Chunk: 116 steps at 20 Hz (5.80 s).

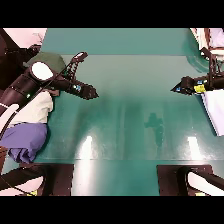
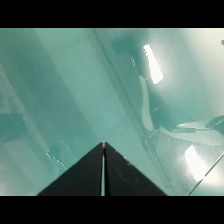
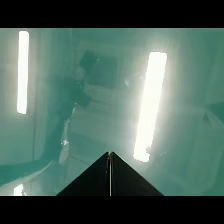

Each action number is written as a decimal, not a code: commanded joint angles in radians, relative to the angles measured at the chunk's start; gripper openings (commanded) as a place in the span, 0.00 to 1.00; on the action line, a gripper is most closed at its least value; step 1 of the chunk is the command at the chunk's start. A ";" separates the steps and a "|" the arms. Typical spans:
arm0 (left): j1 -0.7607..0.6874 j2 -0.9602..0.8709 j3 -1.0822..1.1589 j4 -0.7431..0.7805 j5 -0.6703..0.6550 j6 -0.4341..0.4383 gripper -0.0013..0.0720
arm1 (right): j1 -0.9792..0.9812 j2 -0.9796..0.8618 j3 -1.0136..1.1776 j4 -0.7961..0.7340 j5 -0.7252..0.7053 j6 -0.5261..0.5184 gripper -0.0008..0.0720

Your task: Fold the shirts.

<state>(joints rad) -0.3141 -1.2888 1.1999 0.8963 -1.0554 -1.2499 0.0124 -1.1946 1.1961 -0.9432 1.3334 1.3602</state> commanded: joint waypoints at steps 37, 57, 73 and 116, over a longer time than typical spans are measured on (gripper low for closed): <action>0.467 -0.680 0.635 0.567 0.344 -0.183 0.85 | 0.042 0.001 0.000 0.009 0.006 0.033 0.03; 0.393 -0.383 0.900 0.433 0.266 -0.106 0.05 | 0.132 0.065 0.001 0.008 -0.203 0.034 0.03; -0.261 0.042 0.407 0.423 -0.116 -0.112 0.12 | -0.137 0.369 0.003 0.008 -0.216 0.033 0.03; 0.314 -0.022 -0.045 0.042 -0.040 0.046 0.05 | 0.396 -0.034 -0.359 0.010 -0.115 0.014 0.62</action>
<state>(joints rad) -0.0006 -1.3113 1.1027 0.9070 -1.0370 -1.2057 0.2573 -1.1038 0.9451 -0.9360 1.2961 1.3911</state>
